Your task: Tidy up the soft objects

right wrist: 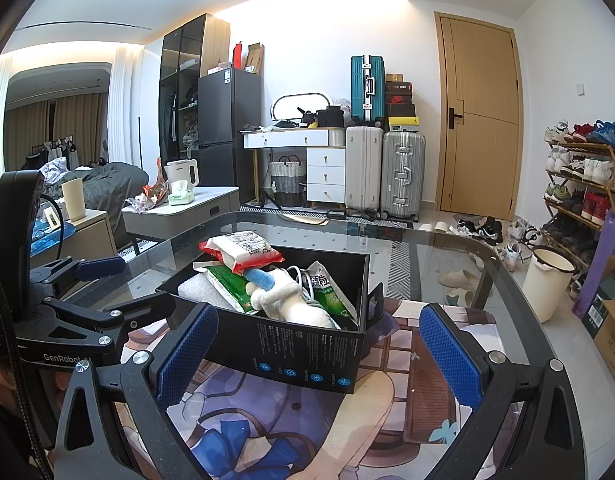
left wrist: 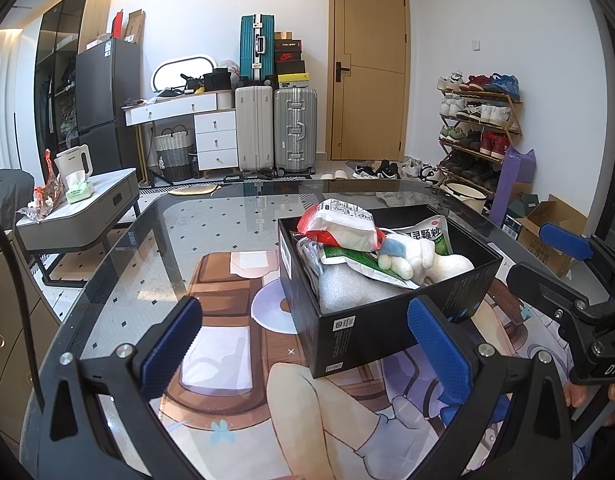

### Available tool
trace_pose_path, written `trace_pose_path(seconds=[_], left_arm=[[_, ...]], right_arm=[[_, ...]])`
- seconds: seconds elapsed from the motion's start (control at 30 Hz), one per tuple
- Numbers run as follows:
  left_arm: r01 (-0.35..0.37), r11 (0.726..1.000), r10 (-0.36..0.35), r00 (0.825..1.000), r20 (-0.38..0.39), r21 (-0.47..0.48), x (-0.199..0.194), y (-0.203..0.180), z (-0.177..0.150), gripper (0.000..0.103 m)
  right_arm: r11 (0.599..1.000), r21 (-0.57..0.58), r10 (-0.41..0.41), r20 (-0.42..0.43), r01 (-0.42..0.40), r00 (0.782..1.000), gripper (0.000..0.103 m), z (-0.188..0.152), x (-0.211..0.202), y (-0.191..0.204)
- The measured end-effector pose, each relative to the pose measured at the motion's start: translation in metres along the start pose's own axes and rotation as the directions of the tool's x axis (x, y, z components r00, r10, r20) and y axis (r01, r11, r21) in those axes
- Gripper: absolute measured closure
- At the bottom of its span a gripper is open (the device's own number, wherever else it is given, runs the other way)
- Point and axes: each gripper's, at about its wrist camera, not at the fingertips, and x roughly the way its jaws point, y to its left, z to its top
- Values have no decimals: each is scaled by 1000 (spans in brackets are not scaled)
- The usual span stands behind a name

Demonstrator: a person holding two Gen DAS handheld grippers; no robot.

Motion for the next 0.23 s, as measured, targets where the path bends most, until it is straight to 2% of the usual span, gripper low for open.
trace_pose_path(seconds=[0.23], left_arm=[[-10, 1000, 10, 1000, 15, 4, -2, -6, 3, 0]], right_arm=[[1000, 0, 0, 0, 0, 1000, 1, 0, 0, 0]])
